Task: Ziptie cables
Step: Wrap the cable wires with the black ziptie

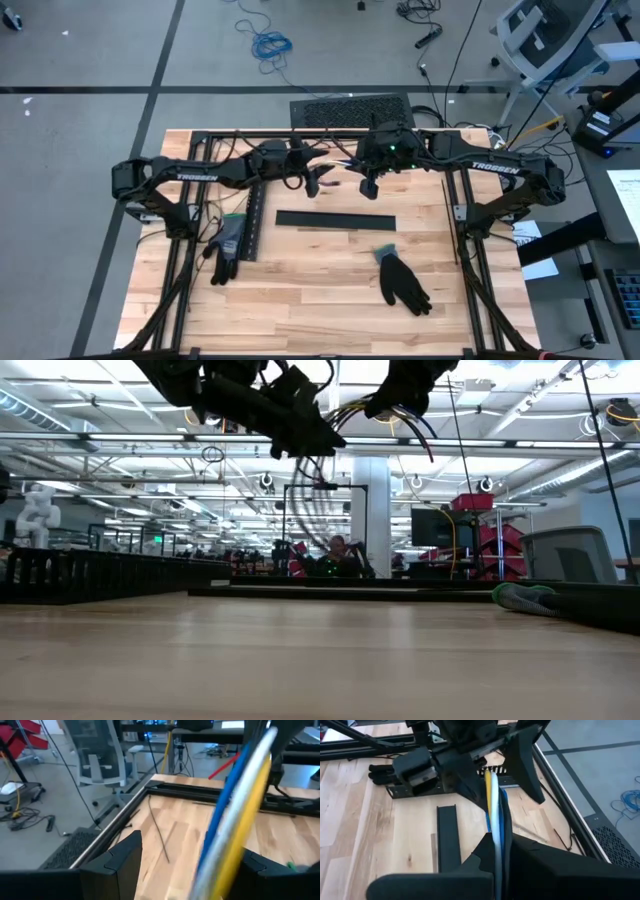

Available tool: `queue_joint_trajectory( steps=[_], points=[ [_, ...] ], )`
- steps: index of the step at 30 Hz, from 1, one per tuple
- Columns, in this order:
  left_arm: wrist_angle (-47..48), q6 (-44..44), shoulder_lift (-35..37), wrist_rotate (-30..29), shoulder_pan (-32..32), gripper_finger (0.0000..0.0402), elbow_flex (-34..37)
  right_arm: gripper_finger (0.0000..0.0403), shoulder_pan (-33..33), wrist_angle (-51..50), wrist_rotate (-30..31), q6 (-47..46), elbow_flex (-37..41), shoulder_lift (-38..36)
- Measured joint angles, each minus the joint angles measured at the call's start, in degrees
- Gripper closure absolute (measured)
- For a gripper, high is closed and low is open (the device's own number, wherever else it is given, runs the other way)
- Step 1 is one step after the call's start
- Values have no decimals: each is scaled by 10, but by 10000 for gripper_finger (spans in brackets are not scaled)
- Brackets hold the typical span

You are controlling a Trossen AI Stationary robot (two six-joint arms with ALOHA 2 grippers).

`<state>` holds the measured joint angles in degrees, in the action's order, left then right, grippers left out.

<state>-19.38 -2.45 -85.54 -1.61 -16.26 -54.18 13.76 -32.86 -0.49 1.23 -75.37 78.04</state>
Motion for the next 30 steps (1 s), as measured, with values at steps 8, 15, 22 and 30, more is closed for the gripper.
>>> queue_joint_trajectory(
  steps=[8,15,22,30],
  points=[
    [53,0,0,46,-1,189,-14,403,0,13,1,0,0,0],
    [58,-25,-20,23,-2,189,-13,403,0,21,1,3,0,0],
    [56,-24,-47,19,-2,190,-13,403,0,21,1,3,0,0],
    [54,4,-71,22,-2,190,-13,403,0,23,2,3,0,0]
  ],
)
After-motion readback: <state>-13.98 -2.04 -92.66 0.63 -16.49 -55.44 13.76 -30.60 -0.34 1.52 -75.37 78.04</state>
